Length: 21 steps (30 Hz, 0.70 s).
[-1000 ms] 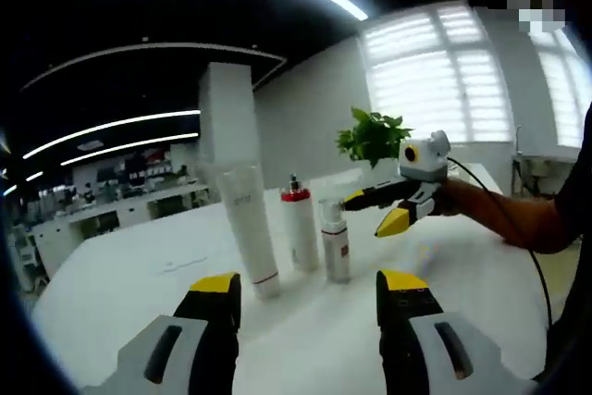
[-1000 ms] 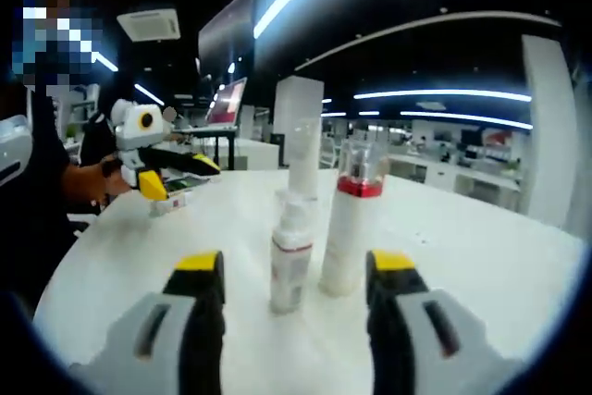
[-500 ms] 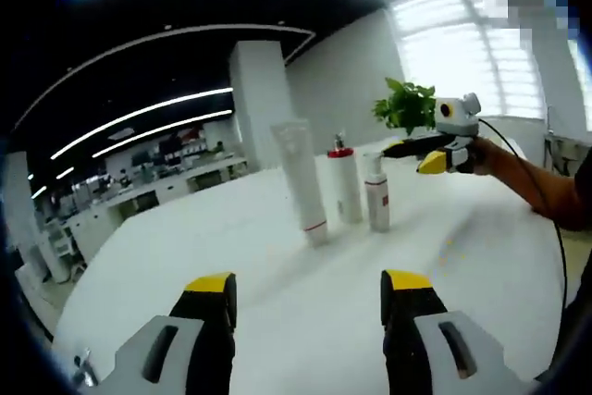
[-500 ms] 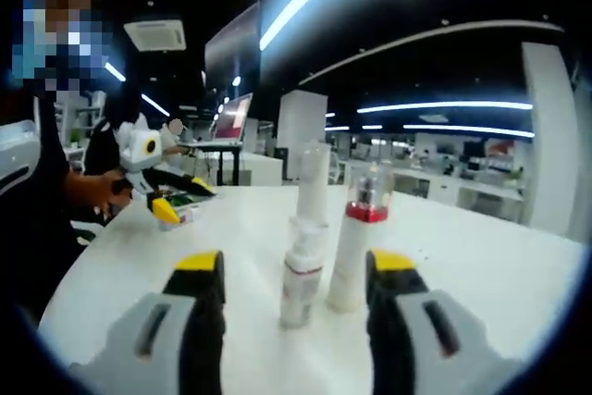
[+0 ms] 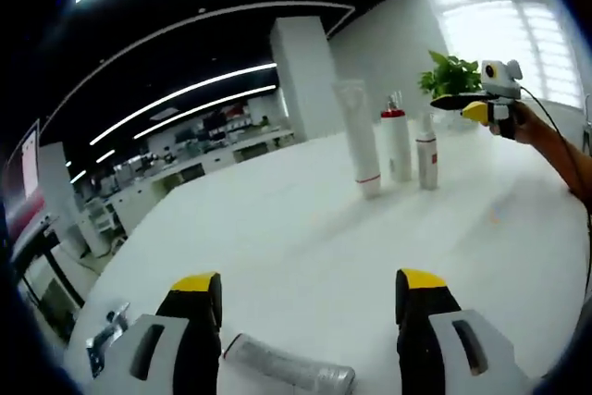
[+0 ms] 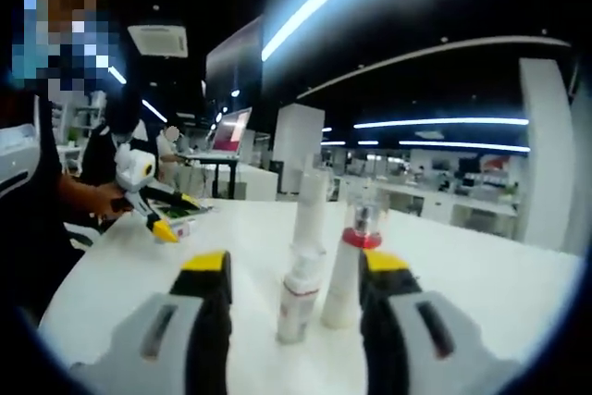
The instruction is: Arrange the skincare products in the storage area until every visible bottle or jar stands upright without overlapping.
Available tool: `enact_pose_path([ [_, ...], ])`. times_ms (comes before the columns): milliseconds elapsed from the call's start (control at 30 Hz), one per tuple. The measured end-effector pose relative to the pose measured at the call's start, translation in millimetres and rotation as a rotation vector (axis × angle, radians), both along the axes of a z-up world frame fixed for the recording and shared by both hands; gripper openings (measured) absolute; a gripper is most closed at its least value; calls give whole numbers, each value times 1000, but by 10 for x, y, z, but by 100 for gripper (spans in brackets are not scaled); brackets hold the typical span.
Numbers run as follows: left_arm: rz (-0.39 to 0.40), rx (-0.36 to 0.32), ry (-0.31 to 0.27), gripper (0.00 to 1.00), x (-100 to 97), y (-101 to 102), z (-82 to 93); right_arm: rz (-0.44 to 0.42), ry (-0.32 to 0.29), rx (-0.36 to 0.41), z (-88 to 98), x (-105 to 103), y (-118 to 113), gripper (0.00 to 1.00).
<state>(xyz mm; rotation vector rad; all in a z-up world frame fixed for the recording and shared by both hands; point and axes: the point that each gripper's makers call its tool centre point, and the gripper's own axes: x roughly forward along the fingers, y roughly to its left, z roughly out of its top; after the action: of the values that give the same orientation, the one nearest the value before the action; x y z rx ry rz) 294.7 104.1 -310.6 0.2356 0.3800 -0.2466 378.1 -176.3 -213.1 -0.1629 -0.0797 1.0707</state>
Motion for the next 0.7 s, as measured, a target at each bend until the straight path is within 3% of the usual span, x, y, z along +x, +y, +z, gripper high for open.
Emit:
enact_pose_path([
  [433,85,13,61,85,-115,266,-217,24,-44,114,257,-118,-6,48],
  [700,101,21,79,83,-169,380,-238,54,-30,122,237,-174,83,47],
])
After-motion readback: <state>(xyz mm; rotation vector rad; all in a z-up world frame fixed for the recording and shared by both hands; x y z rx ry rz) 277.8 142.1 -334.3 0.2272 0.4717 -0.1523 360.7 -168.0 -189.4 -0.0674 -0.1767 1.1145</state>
